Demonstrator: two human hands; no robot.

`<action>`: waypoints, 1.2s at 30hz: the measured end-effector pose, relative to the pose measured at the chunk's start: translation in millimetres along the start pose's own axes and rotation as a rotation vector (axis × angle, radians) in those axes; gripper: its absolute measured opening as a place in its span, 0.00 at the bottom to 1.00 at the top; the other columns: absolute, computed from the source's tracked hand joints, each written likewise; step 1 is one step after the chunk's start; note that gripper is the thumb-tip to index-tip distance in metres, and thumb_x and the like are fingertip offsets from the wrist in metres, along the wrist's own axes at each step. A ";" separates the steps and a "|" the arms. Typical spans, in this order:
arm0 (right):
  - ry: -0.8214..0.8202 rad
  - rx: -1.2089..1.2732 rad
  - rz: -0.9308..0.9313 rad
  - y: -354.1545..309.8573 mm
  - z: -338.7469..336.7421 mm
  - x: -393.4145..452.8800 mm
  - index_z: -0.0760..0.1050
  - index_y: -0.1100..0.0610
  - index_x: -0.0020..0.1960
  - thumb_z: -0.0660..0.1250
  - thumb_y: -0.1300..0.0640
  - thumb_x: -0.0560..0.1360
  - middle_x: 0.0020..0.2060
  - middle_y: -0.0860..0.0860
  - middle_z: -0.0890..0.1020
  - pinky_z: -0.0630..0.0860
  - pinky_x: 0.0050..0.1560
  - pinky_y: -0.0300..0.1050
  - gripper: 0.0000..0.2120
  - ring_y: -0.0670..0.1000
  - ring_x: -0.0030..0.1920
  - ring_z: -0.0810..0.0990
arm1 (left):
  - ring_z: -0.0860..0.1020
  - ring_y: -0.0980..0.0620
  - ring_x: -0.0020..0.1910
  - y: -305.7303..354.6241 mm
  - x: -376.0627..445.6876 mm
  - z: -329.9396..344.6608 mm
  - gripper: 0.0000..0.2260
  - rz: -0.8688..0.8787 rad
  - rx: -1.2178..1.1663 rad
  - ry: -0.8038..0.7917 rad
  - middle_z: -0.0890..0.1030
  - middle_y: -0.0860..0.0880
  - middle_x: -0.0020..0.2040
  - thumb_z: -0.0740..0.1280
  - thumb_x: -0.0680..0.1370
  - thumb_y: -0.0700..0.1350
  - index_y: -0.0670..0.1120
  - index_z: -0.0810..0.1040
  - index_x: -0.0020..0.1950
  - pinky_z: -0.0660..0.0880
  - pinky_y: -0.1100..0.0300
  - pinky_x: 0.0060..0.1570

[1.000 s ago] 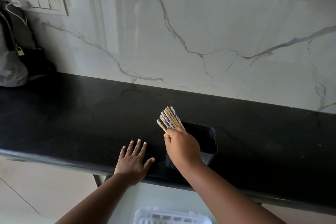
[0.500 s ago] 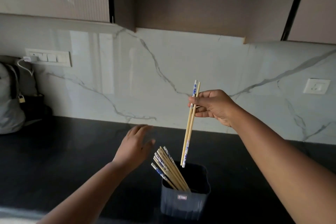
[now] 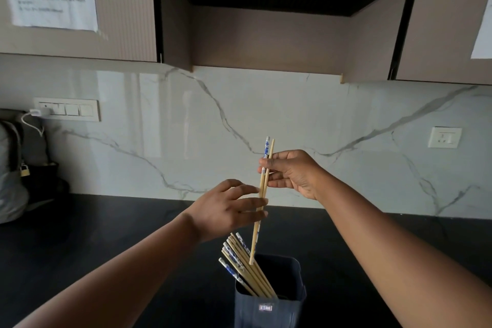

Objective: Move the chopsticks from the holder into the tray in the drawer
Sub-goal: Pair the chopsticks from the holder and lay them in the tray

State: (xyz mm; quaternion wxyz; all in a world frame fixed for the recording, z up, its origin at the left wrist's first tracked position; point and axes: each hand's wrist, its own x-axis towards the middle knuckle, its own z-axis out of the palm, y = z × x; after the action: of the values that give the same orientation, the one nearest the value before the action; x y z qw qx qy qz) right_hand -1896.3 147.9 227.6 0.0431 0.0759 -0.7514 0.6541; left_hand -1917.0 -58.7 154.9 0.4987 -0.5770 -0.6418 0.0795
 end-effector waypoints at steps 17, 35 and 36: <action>0.004 0.143 0.006 7.7 5.4 3.3 0.83 0.61 0.47 0.74 0.60 0.70 0.44 0.58 0.86 0.83 0.38 0.46 0.07 0.59 0.43 0.86 | 0.85 0.52 0.36 -23.9 49.6 -22.4 0.03 -1.465 -1.278 -0.116 0.86 0.51 0.36 0.74 0.73 0.45 0.49 0.84 0.39 0.80 0.64 0.37; 0.103 0.119 0.005 14.3 18.2 -0.2 0.83 0.56 0.48 0.75 0.58 0.69 0.46 0.55 0.85 0.82 0.37 0.44 0.08 0.57 0.41 0.86 | 0.83 0.56 0.32 -13.0 47.6 -7.2 0.02 -1.526 -1.222 -0.028 0.85 0.51 0.36 0.75 0.73 0.44 0.49 0.84 0.41 0.81 0.61 0.40; 0.115 0.094 -0.001 16.6 17.9 -2.5 0.83 0.54 0.48 0.75 0.57 0.69 0.46 0.54 0.85 0.82 0.38 0.43 0.07 0.55 0.41 0.85 | 0.83 0.55 0.32 -13.3 46.0 -7.5 0.02 -1.546 -1.243 0.013 0.85 0.50 0.36 0.75 0.72 0.44 0.47 0.84 0.43 0.81 0.62 0.39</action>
State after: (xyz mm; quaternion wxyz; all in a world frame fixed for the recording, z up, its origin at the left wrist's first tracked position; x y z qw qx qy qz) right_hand -1896.0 132.5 208.5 0.0829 0.0406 -0.7161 0.6918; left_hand -1912.8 -28.8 192.8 0.0256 -0.1588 -0.7667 -0.6215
